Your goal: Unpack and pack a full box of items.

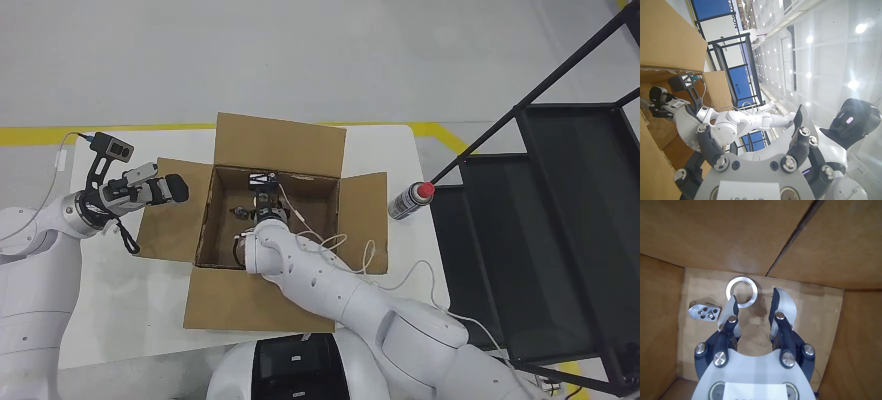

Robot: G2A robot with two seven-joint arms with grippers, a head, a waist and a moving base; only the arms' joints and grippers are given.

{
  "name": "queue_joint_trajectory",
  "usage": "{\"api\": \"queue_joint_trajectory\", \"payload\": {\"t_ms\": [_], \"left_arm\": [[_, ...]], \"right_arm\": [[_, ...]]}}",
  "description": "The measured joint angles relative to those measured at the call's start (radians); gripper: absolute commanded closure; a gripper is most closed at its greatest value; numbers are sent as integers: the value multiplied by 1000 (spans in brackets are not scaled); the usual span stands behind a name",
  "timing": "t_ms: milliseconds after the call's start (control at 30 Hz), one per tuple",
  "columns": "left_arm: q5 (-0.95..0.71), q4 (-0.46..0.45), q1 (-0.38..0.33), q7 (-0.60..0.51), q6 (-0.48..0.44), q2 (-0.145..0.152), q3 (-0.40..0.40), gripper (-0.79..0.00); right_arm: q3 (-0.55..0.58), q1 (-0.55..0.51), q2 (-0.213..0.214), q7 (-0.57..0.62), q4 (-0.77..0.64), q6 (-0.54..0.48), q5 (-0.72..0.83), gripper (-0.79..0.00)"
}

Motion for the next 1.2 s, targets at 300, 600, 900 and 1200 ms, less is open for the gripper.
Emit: {"api": "queue_joint_trajectory", "payload": {"t_ms": [300,600,900,1200], "left_arm": [[0,0,0,0,0,0,0,-785],[0,0,0,0,0,0,0,-785],[0,0,0,0,0,0,0,-785],[0,0,0,0,0,0,0,-785]], "right_arm": [[20,24,-47,-43,93,-20,23,-345],[36,37,-83,-66,170,-29,30,-52],[58,27,-99,-112,174,-24,15,0],[75,-33,-77,-116,48,24,-71,0]]}}
